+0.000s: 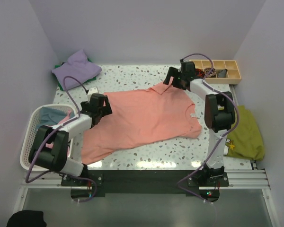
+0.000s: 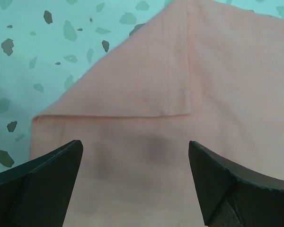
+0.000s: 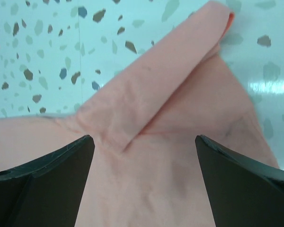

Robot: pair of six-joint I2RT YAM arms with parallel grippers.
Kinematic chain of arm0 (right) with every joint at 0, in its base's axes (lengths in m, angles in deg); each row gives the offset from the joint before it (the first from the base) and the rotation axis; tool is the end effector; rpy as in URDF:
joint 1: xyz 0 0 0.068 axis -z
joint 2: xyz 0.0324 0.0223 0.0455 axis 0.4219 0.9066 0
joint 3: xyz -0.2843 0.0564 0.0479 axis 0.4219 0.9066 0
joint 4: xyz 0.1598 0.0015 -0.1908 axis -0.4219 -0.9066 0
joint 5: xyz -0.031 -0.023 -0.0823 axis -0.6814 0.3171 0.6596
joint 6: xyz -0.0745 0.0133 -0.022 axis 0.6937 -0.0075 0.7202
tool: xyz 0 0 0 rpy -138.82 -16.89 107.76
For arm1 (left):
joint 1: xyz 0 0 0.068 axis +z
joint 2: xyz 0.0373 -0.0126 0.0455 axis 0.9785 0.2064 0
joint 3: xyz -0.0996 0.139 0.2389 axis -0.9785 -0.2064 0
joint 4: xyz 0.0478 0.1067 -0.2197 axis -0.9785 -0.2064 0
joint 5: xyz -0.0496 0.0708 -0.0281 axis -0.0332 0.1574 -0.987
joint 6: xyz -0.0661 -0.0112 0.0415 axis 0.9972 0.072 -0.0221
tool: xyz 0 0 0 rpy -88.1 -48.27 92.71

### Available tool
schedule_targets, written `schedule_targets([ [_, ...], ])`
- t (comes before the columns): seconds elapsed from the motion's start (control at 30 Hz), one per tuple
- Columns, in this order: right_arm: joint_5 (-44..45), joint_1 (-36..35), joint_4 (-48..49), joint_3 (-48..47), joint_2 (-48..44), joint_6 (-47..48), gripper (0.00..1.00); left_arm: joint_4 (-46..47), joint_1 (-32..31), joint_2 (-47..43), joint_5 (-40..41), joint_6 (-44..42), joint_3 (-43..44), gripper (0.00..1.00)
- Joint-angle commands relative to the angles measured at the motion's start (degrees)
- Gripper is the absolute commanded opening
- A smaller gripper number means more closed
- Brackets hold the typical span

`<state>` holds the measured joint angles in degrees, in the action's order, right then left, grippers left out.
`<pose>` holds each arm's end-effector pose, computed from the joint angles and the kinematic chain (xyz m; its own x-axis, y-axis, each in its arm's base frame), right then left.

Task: Fold and stack the t-shirts
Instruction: Grap the side of the flattened tshirt furthest away from the robot with both arms

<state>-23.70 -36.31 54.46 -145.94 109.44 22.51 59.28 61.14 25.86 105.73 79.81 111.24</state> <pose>0.4846 0.1057 0.2042 -0.6964 0.2829 -0.6595 0.0036 0.9204 0.3909 0.2867 -0.0590 0.1894 -0.5851 -0.2850 -0.7592 -0.3299 0.9389 -0.0982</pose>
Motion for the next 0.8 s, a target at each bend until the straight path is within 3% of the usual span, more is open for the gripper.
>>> schedule_targets([
  [0.0,-3.63,1.77,-2.49,-9.92,5.35,-3.78,0.91,3.47,1.92,2.88,-0.41,-0.45,4.28,0.98],
  [0.2,-3.99,2.65,-6.18,-19.68,12.12,-5.54,0.89,2.24,2.62,7.37,-2.25,-1.15,8.85,0.97],
  [0.77,-3.80,3.44,-10.58,-29.63,20.13,-5.81,0.88,1.19,4.29,19.67,-6.74,-3.35,15.62,0.89],
])
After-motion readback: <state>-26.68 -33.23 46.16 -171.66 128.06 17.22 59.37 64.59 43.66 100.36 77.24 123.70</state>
